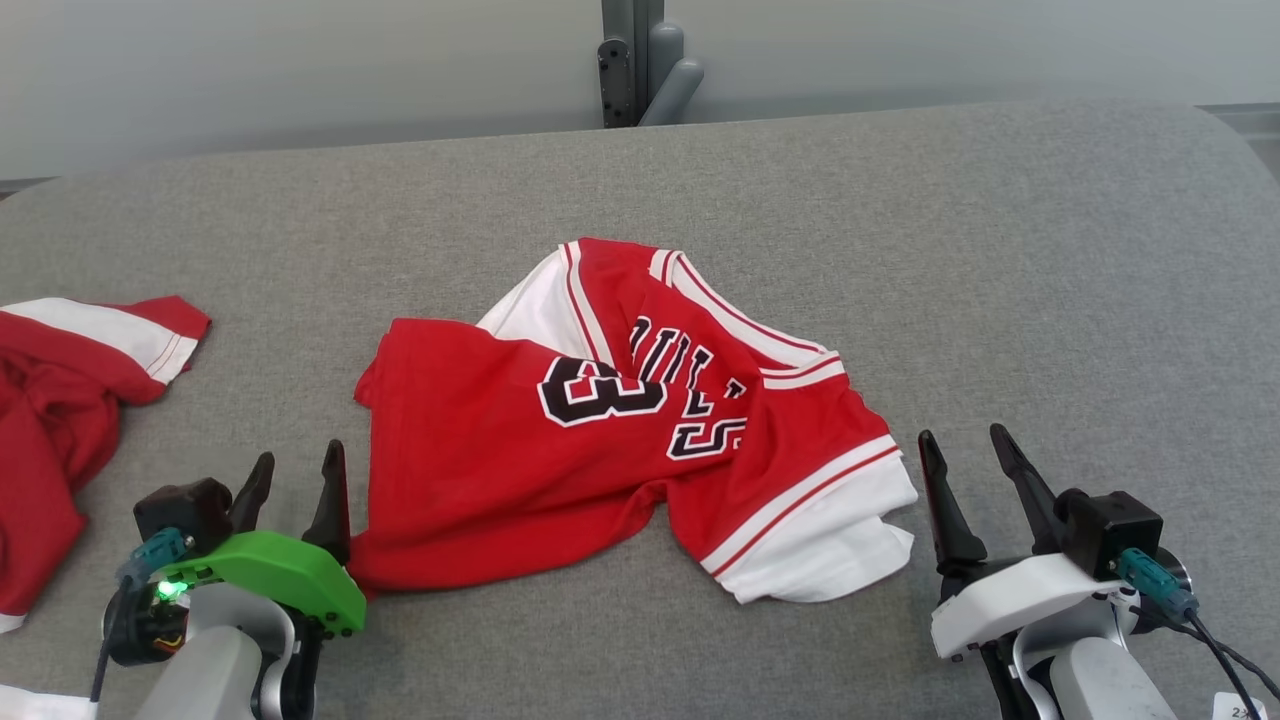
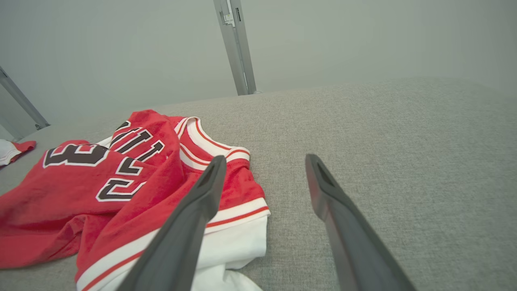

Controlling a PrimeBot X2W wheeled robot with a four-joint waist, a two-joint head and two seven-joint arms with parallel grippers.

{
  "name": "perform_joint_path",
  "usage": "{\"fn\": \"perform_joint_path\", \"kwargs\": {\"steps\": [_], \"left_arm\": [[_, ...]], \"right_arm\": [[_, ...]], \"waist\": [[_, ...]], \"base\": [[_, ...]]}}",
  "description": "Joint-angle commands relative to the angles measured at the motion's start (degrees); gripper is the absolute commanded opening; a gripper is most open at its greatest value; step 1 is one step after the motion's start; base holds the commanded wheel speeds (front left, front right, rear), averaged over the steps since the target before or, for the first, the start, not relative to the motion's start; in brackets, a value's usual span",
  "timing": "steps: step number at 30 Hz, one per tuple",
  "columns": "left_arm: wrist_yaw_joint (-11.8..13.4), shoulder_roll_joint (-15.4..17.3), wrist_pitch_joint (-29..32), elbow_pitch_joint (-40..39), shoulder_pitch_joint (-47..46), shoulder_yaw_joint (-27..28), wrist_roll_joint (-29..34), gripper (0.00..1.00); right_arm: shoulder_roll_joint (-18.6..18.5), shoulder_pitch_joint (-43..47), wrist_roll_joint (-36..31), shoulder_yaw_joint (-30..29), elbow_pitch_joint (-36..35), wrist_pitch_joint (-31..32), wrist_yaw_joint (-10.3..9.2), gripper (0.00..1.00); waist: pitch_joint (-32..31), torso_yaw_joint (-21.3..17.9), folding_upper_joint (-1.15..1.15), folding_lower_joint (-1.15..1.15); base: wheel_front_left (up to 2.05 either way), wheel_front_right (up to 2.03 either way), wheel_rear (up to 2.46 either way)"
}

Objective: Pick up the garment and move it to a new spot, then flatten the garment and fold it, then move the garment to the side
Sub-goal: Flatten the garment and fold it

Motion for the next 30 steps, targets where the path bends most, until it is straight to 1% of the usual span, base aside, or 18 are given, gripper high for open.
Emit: {"fn": "perform_joint_path", "kwargs": {"steps": [1,4,7,11,15,20,22,24,26,30], "left_arm": [[0.62,-0.82,-0.99,0.8,-0.46,0.53,0.44,1.0],[0.25,-2.4,-2.02,2.36,0.85,0.59,1.3,1.0],[-0.18,-3.92,-2.43,2.78,1.49,0.47,2.74,1.0],[-0.55,-6.09,-2.46,0.8,2.03,2.21,5.12,1.0],[-1.27,-8.76,-2.43,-2.06,2.96,4.12,8.87,1.0],[-2.87,-11.94,-2.44,-3.98,2.74,5.89,12.86,1.0],[-3.5,-13.06,-2.43,-4.39,2.59,6.33,14.15,1.0],[-4.08,-13.79,-2.43,-4.82,2.22,6.58,14.94,1.0],[-4.59,-14.36,-2.44,-4.92,1.99,6.53,15.72,1.0],[-5.45,-14.75,-2.37,-5.03,1.9,6.24,16.25,1.0]], "right_arm": [[-0.13,-0.48,-0.36,-0.1,-0.05,-0.02,-0.02,1.0],[-0.13,-0.24,-0.38,-0.35,-0.48,-0.02,-0.02,1.0],[-0.24,-1.43,-0.22,-0.05,-0.79,-0.02,-0.02,1.0],[-1.86,-4.71,-0.46,1.45,-0.93,-0.02,-0.02,1.0],[-4.56,-10.33,0.02,4.32,0.98,-0.02,-0.02,1.0],[-8.42,-19.59,1.99,9.32,7.96,-0.02,-0.04,1.0],[-10.54,-24.46,2.21,11.51,10.91,0.0,-0.04,1.0],[-12.16,-28.71,3.65,13.53,15.06,1.53,-0.04,1.0],[-13.89,-33.09,4.47,15.63,19.32,4.49,-0.04,1.0],[-16.09,-39.91,6.5,19.44,25.69,8.58,-0.04,1.0]], "waist": [[-0.26,-0.21,0.4,0.0],[-0.24,0.2,0.4,0.0],[0.44,1.44,0.4,0.0],[2.23,4.16,0.4,0.0],[4.36,7.53,0.4,0.0],[7.47,12.25,0.4,0.0],[8.93,14.31,0.4,0.0],[10.3,16.36,0.4,0.0],[11.58,18.42,0.4,0.0],[13.48,22.1,0.4,0.0]], "base": [[0.0,0.0,0.0],[0.0,0.0,0.0],[0.0,0.0,0.0],[0.0,0.0,0.0],[0.0,0.0,0.0],[0.0,0.0,0.0],[0.0,0.0,0.0],[0.0,0.0,0.0],[0.0,0.0,0.0],[0.0,0.0,0.0]]}}
